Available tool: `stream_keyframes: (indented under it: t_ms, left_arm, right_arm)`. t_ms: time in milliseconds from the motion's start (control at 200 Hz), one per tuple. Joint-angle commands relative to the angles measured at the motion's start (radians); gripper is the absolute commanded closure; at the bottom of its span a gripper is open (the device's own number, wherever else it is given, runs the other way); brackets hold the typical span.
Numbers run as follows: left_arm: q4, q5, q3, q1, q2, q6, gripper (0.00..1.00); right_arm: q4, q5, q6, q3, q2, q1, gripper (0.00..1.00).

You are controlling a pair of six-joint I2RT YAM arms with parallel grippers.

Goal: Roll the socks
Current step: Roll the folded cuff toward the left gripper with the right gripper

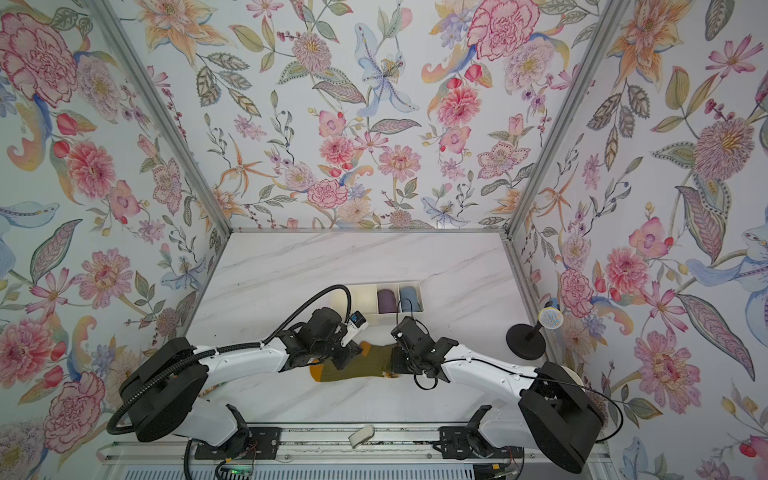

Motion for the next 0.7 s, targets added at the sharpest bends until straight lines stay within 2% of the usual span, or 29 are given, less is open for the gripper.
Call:
stream_keyframes:
  t_ms: [0, 696]
  left_arm:
    - [-0.011, -0.006, -0.024, 0.016, -0.04, -0.04, 1.0]
    - [0.056, 0.046, -0.105, 0.077, -0.09, -0.113, 1.0]
  right_arm:
    - [-0.128, 0.083, -0.045, 0.052, 0.014, 0.013, 0.92]
    - [-0.389, 0.324, -0.097, 0.309, 0.257, 0.126, 0.91]
